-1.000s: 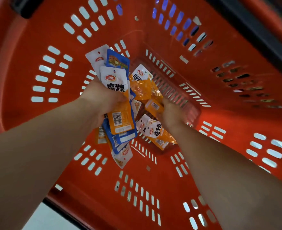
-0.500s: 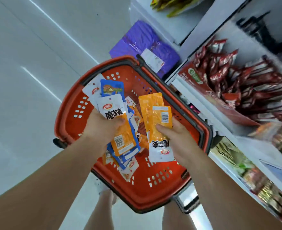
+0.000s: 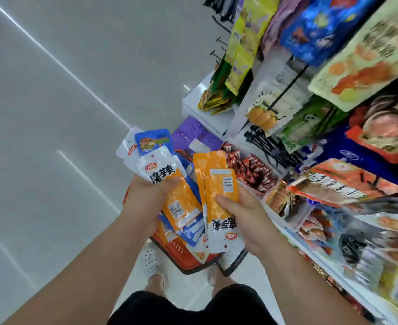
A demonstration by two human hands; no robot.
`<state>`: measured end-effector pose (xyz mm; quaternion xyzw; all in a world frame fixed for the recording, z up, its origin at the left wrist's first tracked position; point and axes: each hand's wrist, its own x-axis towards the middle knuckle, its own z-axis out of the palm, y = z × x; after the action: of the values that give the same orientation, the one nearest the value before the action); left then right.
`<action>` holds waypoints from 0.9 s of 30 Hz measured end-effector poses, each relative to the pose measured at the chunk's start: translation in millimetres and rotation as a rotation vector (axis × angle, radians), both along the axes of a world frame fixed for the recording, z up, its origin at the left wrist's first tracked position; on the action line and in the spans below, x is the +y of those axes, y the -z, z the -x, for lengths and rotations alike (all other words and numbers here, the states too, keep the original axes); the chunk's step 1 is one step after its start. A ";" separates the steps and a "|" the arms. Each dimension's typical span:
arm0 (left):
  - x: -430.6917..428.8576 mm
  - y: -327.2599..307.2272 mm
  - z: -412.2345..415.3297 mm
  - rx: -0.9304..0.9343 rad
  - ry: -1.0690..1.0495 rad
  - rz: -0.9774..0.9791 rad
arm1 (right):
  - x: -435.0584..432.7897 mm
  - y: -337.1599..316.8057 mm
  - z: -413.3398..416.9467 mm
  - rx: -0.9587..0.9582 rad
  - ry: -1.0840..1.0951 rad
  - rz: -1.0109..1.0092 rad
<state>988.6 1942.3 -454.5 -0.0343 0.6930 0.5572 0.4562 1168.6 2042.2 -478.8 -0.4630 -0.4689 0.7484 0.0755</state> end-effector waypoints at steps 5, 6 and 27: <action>17.3 -83.8 -29.2 0.048 0.004 -0.117 | 13.0 -73.0 -20.4 0.056 -0.120 -0.137; 21.7 -98.1 -36.5 0.063 0.016 -0.149 | 15.2 -86.0 -23.9 0.072 -0.133 -0.149; 50.1 -184.8 -50.2 0.125 -0.018 -0.304 | 57.0 -197.1 -14.7 0.089 -0.219 -0.422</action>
<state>1038.8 1992.4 -269.8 0.0636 0.6274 0.6606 0.4073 1183.3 2099.1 -281.8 -0.3498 -0.6586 0.6571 0.1096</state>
